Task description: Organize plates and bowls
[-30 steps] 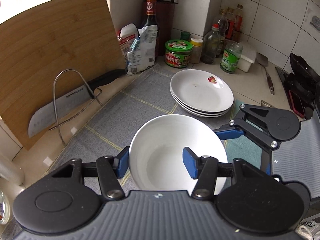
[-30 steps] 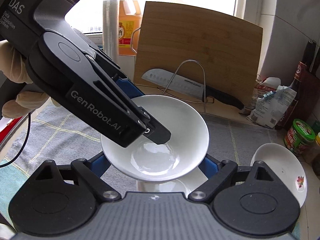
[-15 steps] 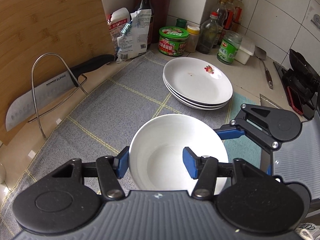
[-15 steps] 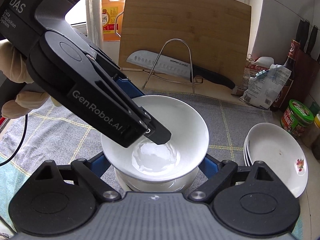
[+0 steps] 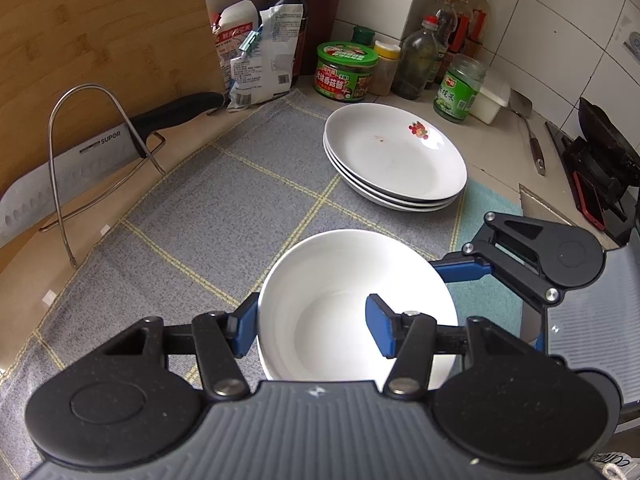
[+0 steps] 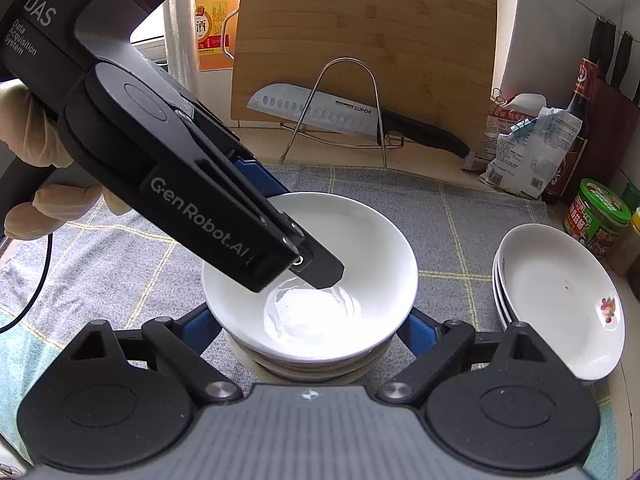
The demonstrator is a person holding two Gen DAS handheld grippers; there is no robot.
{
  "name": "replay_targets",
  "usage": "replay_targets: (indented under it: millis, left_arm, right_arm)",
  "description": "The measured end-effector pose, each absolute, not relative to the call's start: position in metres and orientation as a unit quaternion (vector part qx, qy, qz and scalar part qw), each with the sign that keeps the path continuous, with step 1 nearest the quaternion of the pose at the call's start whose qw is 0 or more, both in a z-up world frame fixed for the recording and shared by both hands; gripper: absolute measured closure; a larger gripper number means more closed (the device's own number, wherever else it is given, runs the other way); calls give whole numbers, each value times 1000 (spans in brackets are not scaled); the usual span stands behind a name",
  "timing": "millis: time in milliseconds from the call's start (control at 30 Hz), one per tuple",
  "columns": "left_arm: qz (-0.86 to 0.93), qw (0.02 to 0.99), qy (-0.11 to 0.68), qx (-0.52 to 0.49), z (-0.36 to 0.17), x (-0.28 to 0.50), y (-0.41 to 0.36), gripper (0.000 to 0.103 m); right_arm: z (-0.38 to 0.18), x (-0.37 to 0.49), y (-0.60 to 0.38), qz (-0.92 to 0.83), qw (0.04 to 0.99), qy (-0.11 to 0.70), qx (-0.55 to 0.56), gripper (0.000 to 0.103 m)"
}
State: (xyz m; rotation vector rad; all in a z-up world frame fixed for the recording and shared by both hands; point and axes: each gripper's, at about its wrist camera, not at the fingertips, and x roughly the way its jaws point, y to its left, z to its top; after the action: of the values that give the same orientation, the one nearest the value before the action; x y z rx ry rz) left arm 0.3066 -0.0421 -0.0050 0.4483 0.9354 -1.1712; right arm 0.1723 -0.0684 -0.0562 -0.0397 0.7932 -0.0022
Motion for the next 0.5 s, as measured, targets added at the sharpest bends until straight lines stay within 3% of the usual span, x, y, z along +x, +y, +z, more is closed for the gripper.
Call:
replay_targets:
  millis: [500]
  left_arm:
    - [-523,713,427,189,-9,310,-41,49]
  right_arm:
    - [-58,175,-69,0,924,382,-21,6]
